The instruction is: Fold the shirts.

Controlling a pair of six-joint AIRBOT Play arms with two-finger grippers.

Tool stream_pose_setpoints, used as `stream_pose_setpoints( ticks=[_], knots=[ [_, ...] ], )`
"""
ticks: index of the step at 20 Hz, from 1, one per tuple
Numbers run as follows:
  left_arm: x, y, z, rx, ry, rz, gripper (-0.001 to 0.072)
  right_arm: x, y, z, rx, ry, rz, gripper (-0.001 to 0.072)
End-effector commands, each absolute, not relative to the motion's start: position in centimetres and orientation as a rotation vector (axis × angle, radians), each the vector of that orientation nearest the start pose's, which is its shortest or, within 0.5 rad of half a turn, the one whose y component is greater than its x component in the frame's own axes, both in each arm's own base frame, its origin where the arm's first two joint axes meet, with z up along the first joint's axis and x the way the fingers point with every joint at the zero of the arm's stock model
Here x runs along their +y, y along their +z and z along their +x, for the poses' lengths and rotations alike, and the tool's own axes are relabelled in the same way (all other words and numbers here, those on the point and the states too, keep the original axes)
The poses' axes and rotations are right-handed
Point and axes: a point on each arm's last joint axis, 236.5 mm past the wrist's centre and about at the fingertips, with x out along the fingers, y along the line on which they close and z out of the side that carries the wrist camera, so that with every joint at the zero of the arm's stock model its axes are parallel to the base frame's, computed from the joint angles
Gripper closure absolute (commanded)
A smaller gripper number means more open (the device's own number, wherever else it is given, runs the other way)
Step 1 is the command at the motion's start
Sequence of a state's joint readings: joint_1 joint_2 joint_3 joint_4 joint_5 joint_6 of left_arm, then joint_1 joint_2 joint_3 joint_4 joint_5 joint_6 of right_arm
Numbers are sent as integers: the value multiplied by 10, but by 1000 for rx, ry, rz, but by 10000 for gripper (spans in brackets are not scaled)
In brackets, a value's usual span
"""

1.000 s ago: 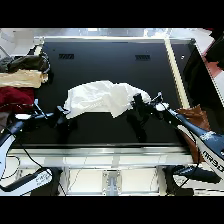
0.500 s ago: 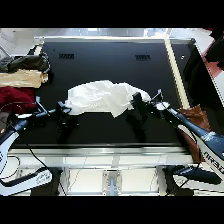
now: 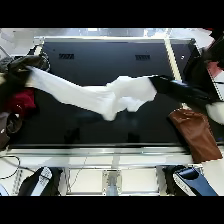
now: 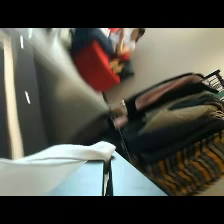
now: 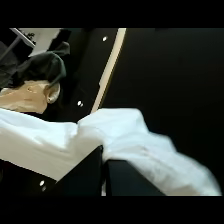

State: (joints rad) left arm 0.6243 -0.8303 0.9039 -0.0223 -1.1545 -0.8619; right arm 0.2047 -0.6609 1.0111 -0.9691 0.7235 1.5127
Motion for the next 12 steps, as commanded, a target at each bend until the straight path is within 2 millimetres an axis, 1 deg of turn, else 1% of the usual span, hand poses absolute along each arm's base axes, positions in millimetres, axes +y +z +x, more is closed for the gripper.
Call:
stream_pose_setpoints(
  ticks=[1, 2, 3, 4, 5, 6, 7, 8, 10, 11, 12],
  knots=[
    [-24, 408, 289, -33, -425, -330, 695, 125, 400, 210, 81, 547, 280, 698],
    [-30, 437, 272, -77, -360, -214, 695, 119, 437, 183, -24, 558, 271, 698],
    [-31, 463, 258, -128, -286, -125, 695, 114, 468, 158, -112, 566, 260, 699],
    [-26, 482, 249, -163, -207, -63, 695, 110, 494, 137, -182, 574, 250, 699],
    [-23, 492, 242, -167, -147, -27, 695, 107, 510, 128, -221, 571, 240, 699],
    [-16, 491, 240, -138, -99, -29, 695, 102, 518, 129, -238, 550, 223, 699],
    [-12, 479, 243, -87, -86, -52, 695, 98, 516, 143, -223, 514, 201, 700],
    [-11, 458, 249, 2, -102, -82, 695, 94, 507, 165, -185, 469, 173, 700],
    [-14, 407, 262, 195, -184, -195, 695, 89, 478, 228, -66, 382, 113, 700],
    [-12, 378, 270, 294, -222, -258, 695, 88, 459, 268, 4, 344, 85, 700],
    [-9, 344, 279, 389, -258, -325, 695, 91, 436, 307, 74, 318, 65, 700]
  ],
)
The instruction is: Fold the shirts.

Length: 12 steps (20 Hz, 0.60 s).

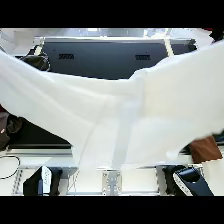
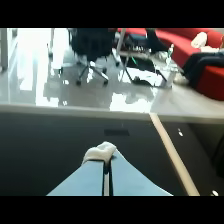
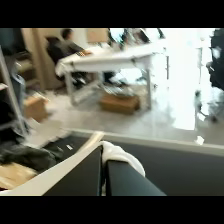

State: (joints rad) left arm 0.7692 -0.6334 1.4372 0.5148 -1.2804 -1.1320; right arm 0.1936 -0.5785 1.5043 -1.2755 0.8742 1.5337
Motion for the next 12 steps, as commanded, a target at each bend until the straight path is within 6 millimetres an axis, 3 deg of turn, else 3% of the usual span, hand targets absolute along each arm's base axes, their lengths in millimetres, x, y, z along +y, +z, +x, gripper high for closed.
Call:
stream_pose_setpoints(
  ticks=[1, 4, 6, 7, 8, 9, 10, 12],
  knots=[
    [-7, 311, 289, 465, -286, -395, 695, 97, 405, 352, 157, 304, 54, 700],
    [-27, 181, 317, 711, -370, -586, 694, 118, 291, 478, 355, 280, 63, 698],
    [-41, 85, 331, 844, -330, -633, 677, 133, 214, 546, 416, 262, 152, 687],
    [-47, 44, 337, 885, -287, -662, 554, 139, 180, 570, 444, 242, 284, 571],
    [-48, 16, 341, 913, -247, -682, 270, 146, 147, 588, 484, 215, 444, 263],
    [-44, 1, 348, 929, -215, -692, 59, 152, 123, 598, 521, 199, 546, 85],
    [-37, -1, 357, 915, -189, -715, 52, 156, 108, 602, 548, 196, 578, 89],
    [4, 27, 387, 781, -96, -745, 56, 150, 117, 601, 530, 197, 522, 95]
  ],
)
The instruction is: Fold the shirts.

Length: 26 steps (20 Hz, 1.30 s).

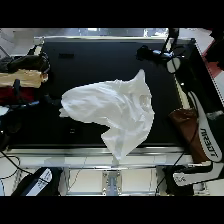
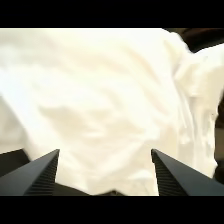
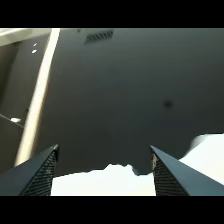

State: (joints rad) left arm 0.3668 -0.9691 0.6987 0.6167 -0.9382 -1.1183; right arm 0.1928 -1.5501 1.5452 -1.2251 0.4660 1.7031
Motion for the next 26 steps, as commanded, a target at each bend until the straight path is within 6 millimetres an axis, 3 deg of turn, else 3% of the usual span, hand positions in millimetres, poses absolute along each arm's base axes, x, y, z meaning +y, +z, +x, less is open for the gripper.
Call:
stream_pose_setpoints(
  ticks=[1, 3, 5, 6, 8, 9, 11, 13, 15, 16, 18, 19, 22, 23, 24, 26],
  knots=[
    [34, 53, 401, 681, -41, -761, 61, 140, 136, 597, 513, 196, 461, 97],
    [96, 111, 412, 496, 54, -787, 62, 102, 184, 578, 496, 160, 353, 97],
    [148, 155, 401, 353, 142, -804, 62, 51, 227, 540, 508, 80, 279, 98],
    [166, 164, 390, 319, 180, -804, 62, 23, 244, 515, 519, 23, 237, 98],
    [184, 162, 364, 343, 219, -793, 62, -24, 266, 462, 568, -100, 166, 98],
    [185, 155, 354, 380, 212, -804, 62, -45, 267, 433, 606, -163, 142, 98],
    [187, 138, 337, 462, 222, -791, 62, -67, 244, 381, 693, -235, 141, 98],
    [190, 128, 330, 510, 245, -765, 62, -72, 185, 333, 806, -279, 174, 99],
    [190, 127, 329, 514, 247, -765, 62, -58, 101, 287, 926, -298, 294, 100],
    [190, 127, 329, 513, 250, -773, 62, -41, 58, 268, 974, -295, 403, 114],
    [190, 127, 329, 513, 250, -775, 62, 10, -11, 241, 1062, -237, 692, 272],
    [190, 127, 329, 513, 250, -775, 62, 36, -33, 233, 1108, -197, 828, 306],
    [189, 126, 329, 515, 248, -775, 62, 96, -72, 205, 1286, -58, 1054, 302],
    [189, 126, 329, 517, 248, -776, 62, 108, -78, 196, 1352, -23, 1093, 297],
    [189, 125, 329, 518, 248, -777, 62, 116, -82, 191, 1400, 3, 1113, 237],
    [188, 121, 328, 525, 248, -785, 61, 127, -88, 196, 1428, 55, 1160, 190]
  ],
)
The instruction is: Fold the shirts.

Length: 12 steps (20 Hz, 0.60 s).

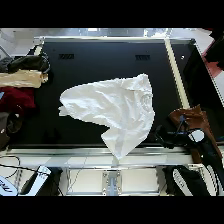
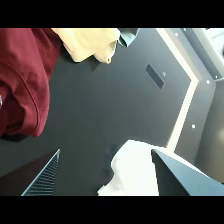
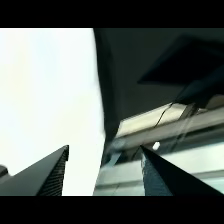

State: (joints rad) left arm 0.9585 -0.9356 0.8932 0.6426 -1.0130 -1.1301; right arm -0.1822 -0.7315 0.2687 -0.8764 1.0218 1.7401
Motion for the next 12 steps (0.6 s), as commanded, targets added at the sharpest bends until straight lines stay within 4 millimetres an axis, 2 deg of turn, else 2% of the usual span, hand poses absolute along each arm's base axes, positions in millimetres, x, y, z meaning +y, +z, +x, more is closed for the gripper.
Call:
stream_pose_setpoints(
  ticks=[1, 3, 6, 8, 9, 10, 12],
  knots=[
    [187, 118, 327, 530, 248, -790, 62, 132, -89, 201, 1428, 79, 1186, 187],
    [185, 111, 326, 541, 249, -803, 62, 135, -93, 211, 1409, 96, 1225, 186],
    [182, 103, 324, 556, 249, -819, 62, 125, -102, 229, 1334, 48, 1235, 189],
    [178, 95, 322, 571, 247, -837, 62, 115, -107, 239, 1289, 4, 1229, 223],
    [175, 87, 320, 585, 248, -865, 62, 111, -107, 243, 1265, -14, 1234, 282],
    [169, 79, 317, 607, 240, -886, 62, 110, -107, 246, 1254, -21, 1241, 388],
    [150, 52, 308, 675, 214, -947, 61, 113, -108, 246, 1260, -7, 1241, 410]
  ],
)
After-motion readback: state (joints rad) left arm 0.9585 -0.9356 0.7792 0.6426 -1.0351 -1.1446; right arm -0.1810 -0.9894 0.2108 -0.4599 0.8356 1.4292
